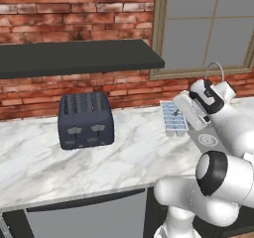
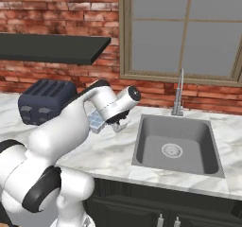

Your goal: The ice cube tray has been filled with water. Take the tray and place it in the freezer to make ice. Close the freezer door after placing the tray.

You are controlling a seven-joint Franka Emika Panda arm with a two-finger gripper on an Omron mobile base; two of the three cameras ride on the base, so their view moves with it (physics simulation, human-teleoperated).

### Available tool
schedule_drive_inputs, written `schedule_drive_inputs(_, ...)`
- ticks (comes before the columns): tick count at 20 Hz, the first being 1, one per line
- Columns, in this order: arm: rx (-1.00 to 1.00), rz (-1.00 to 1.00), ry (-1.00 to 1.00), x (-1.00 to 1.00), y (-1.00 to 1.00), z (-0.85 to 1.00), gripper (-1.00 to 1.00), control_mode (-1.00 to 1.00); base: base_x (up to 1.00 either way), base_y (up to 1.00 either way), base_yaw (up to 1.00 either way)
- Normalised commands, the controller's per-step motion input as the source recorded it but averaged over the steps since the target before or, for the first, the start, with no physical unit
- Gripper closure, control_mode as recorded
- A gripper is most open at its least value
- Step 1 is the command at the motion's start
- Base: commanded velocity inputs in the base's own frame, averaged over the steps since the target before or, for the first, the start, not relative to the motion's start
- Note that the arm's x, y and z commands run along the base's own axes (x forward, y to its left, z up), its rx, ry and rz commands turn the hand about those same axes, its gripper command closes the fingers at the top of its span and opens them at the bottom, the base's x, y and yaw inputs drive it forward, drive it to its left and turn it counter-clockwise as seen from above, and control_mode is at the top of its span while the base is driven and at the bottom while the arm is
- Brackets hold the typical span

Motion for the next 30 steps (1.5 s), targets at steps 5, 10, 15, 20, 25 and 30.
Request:
schedule_drive_inputs(5,0.0,-0.09,0.0,-0.22,-0.29,0.51,1.0,-1.0,0.0,0.0,0.0)
schedule_drive_inputs(10,0.0,-0.02,0.0,-0.11,-0.12,0.4,1.0,-1.0,0.0,0.0,0.0)
schedule_drive_inputs(15,0.0,0.0,0.0,-0.15,0.0,0.16,1.0,-1.0,0.0,0.0,0.0)
schedule_drive_inputs(20,0.0,0.0,0.0,-0.08,0.0,0.11,1.0,-1.0,0.0,0.0,0.0)
schedule_drive_inputs(25,0.0,0.0,0.0,0.0,0.0,0.0,1.0,-1.0,0.0,0.0,0.0)
schedule_drive_inputs(30,0.0,0.0,0.0,0.0,0.0,0.0,1.0,1.0,-0.06,0.0,0.0)
